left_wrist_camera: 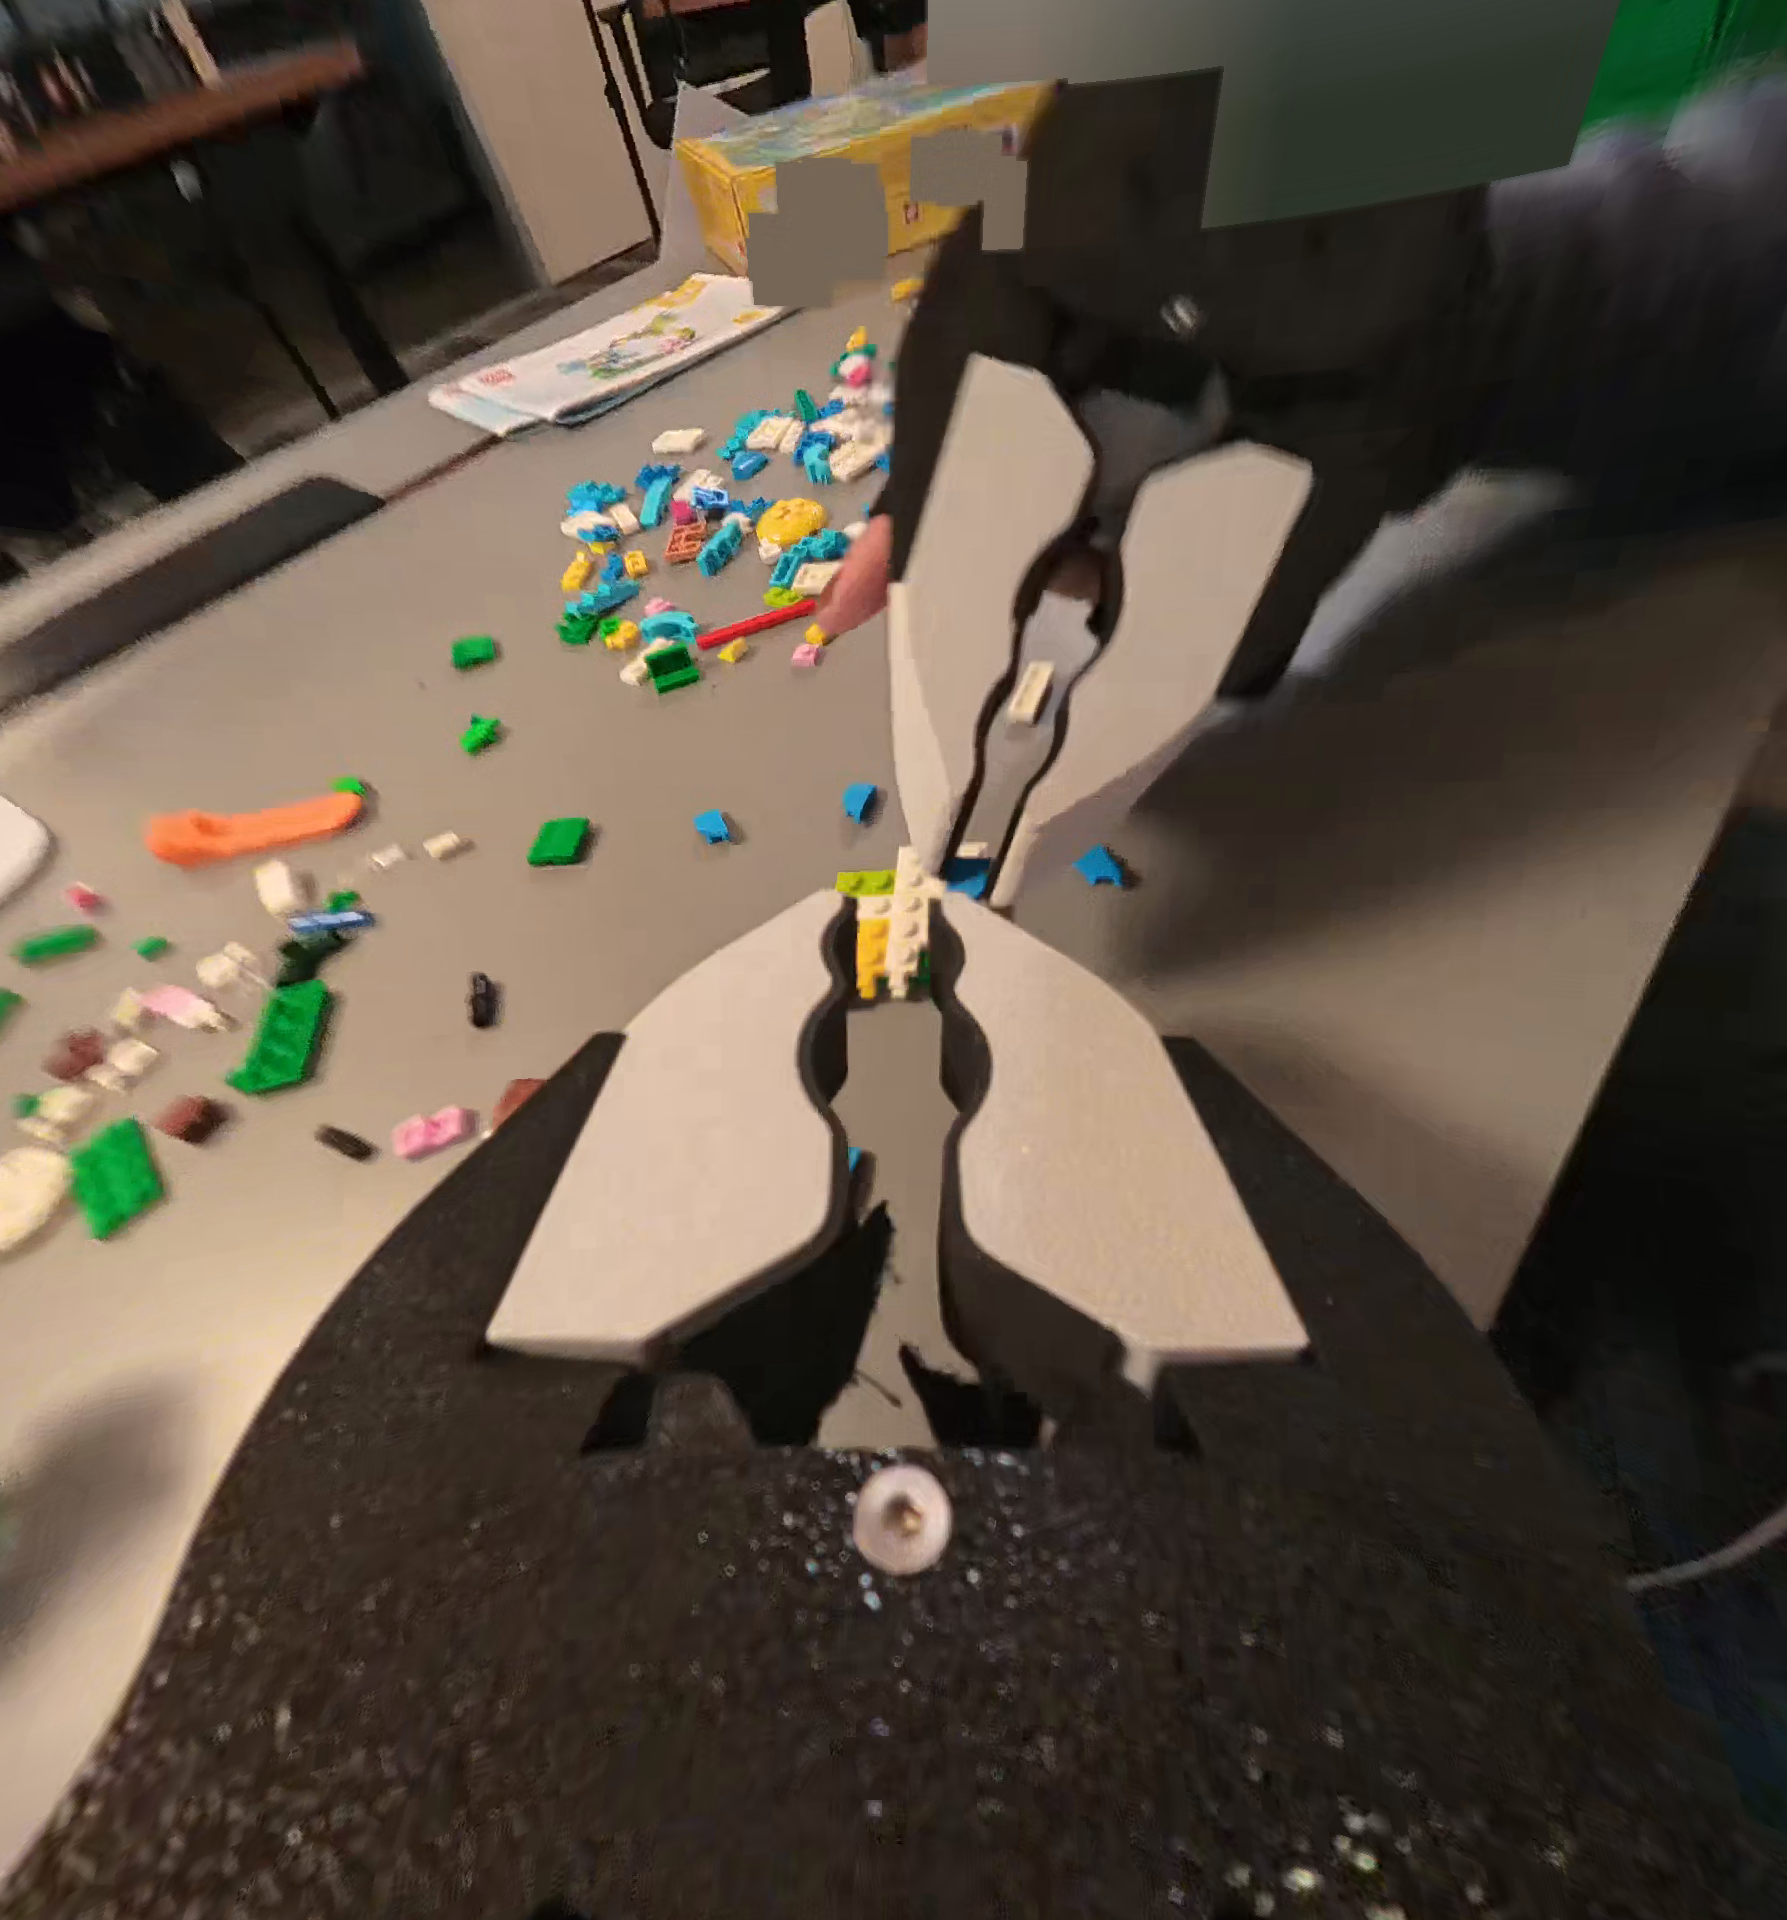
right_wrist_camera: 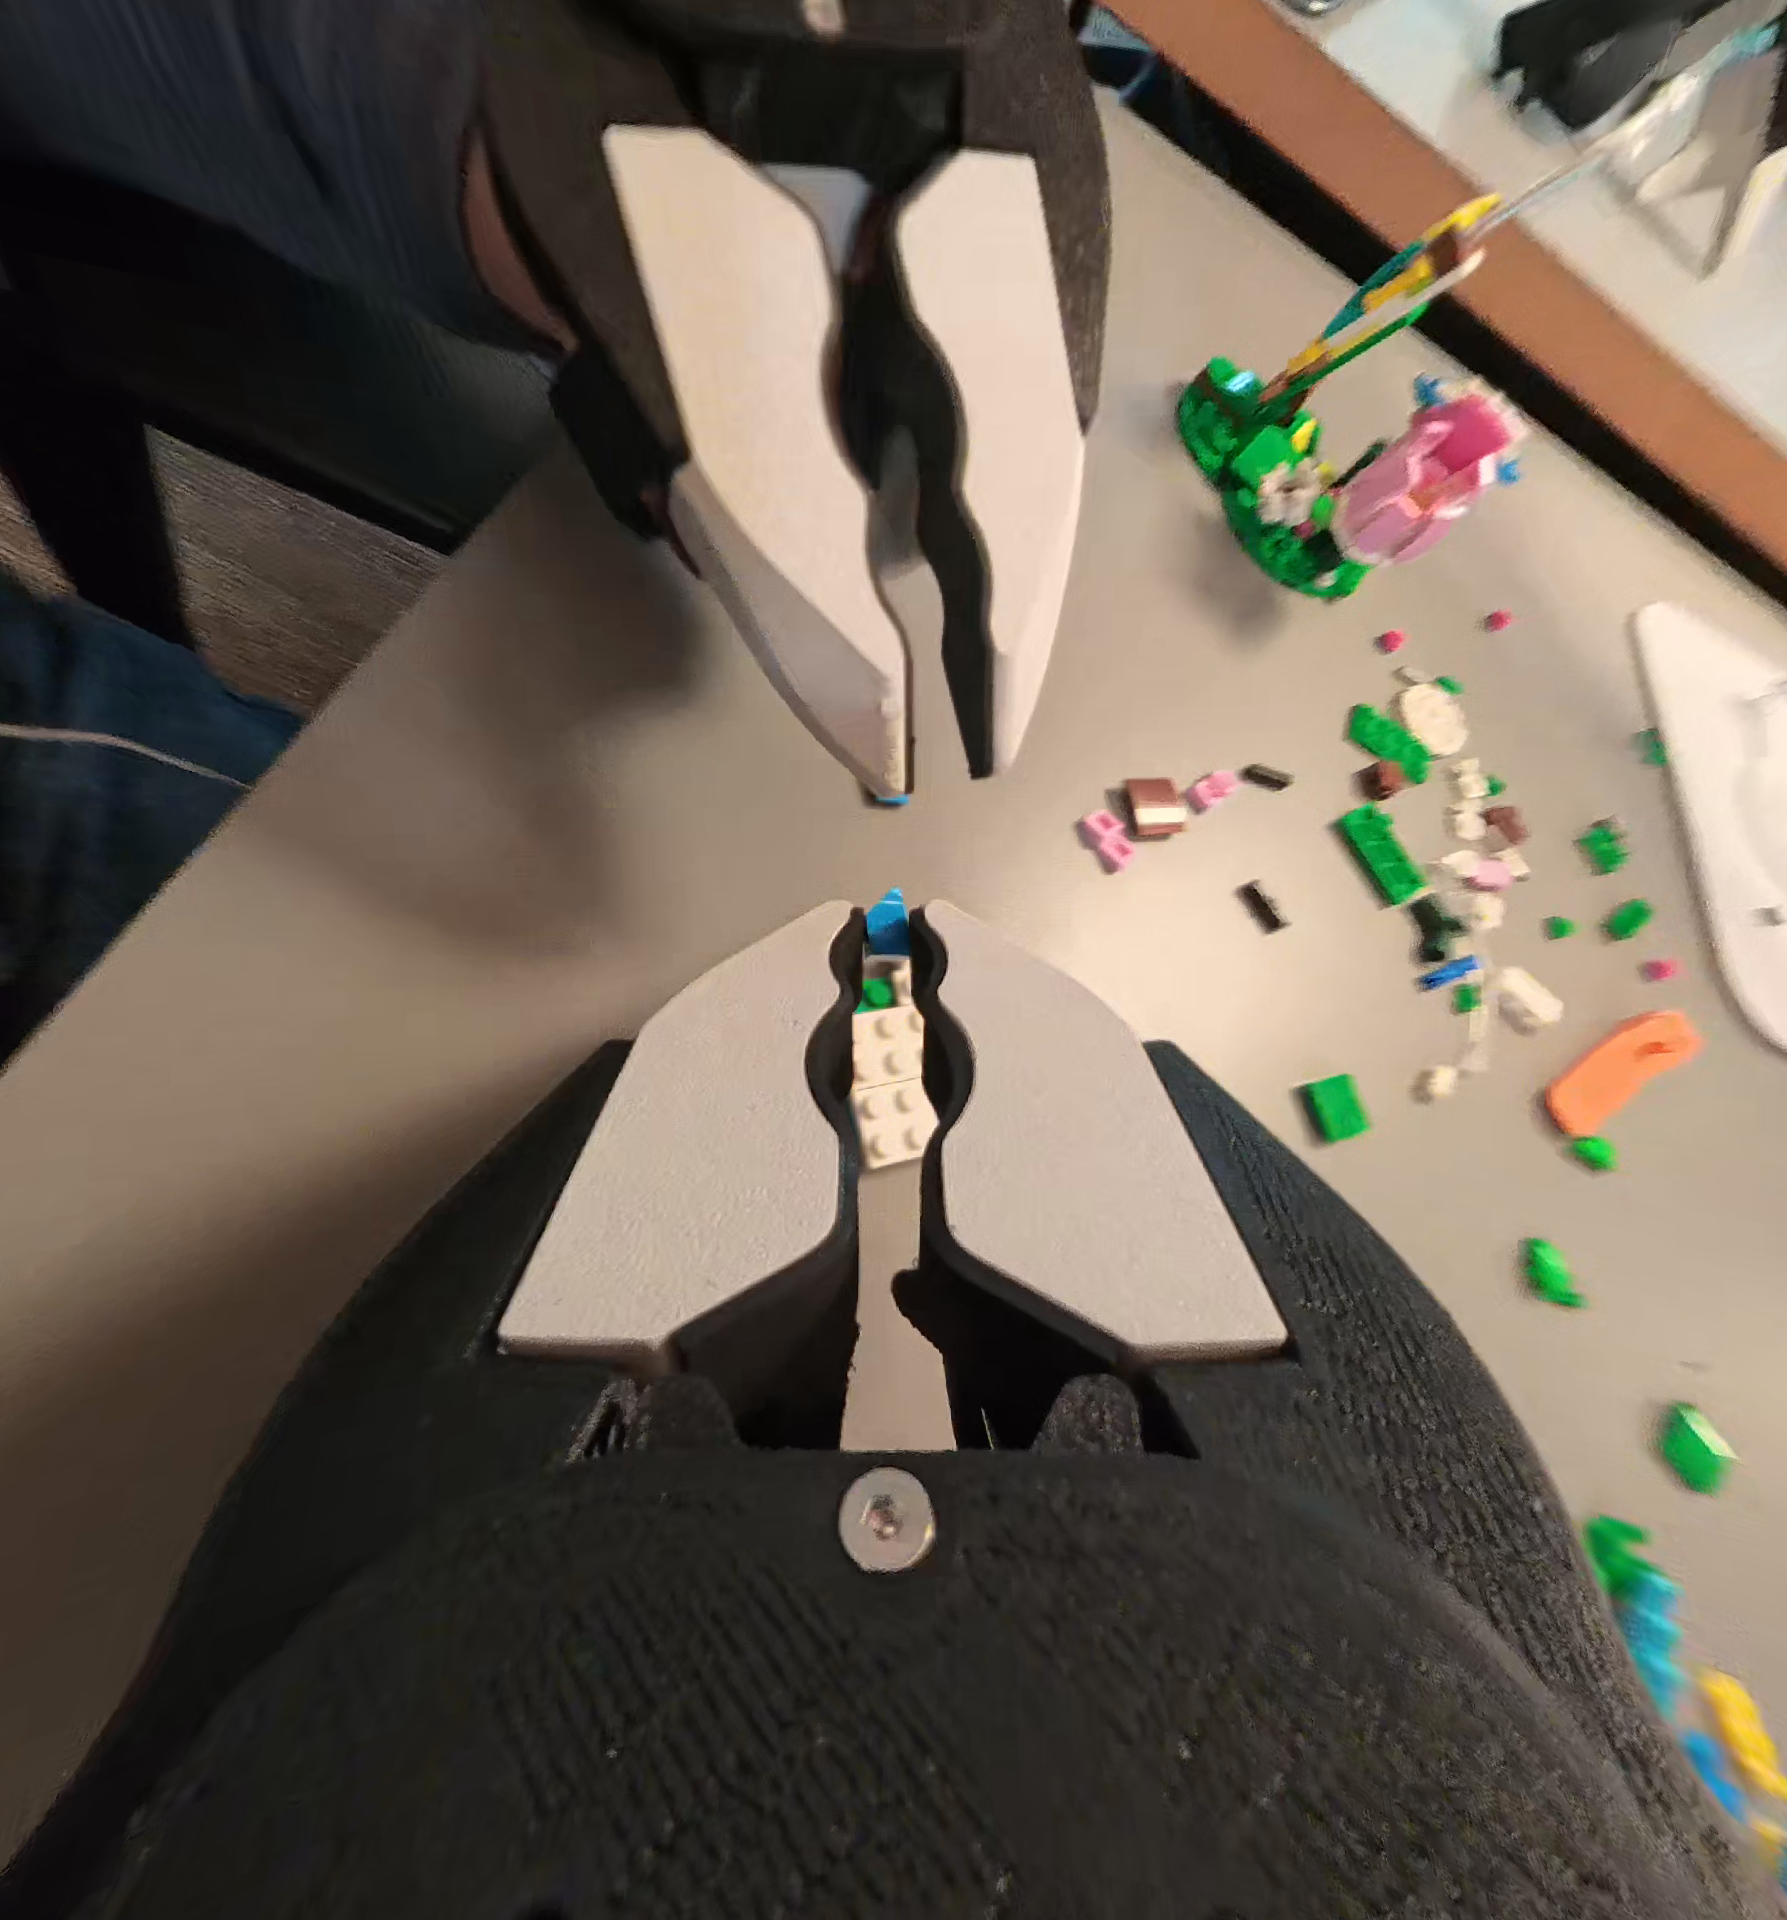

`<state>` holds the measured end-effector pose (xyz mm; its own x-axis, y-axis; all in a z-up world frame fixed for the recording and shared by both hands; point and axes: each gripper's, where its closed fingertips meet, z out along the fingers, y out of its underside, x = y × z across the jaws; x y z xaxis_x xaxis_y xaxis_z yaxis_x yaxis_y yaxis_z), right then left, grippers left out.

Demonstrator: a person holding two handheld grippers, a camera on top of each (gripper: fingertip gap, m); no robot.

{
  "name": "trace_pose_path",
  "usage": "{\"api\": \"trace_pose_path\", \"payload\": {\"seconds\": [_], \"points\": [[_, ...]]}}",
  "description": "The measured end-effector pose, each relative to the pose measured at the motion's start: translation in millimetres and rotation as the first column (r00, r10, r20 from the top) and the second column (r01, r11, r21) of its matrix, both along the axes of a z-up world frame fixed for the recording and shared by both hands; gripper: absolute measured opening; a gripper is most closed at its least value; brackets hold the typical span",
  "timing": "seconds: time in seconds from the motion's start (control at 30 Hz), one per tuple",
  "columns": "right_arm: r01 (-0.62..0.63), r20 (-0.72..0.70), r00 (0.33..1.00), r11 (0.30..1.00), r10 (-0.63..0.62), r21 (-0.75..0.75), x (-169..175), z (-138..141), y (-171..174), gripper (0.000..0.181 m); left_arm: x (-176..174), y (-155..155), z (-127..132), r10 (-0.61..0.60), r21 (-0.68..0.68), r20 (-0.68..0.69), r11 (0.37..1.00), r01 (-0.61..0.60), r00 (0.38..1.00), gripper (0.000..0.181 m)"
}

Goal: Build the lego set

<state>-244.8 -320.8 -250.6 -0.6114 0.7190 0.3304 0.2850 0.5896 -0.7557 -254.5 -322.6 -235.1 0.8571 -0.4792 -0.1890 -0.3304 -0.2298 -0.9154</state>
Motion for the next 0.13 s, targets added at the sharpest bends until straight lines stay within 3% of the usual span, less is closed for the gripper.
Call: {"api": "trace_pose_path", "payload": {"seconds": [0.03, 0.13], "points": [[-0.006, 0.029, 1.000, 0.999, 0.007, -0.038, 2, -1, -2, 0.006, 0, -1, -3, -0.007, 0.020, -0.100, 1.000, 0.009, 0.995, 0.013], [-0.009, 0.075, 0.997, 0.995, 0.016, -0.098, 4, -4, -3, 0.006, 3, -2, -17, -0.024, 0.025, -0.319, 0.999, 0.034, 0.947, 0.011]]}}
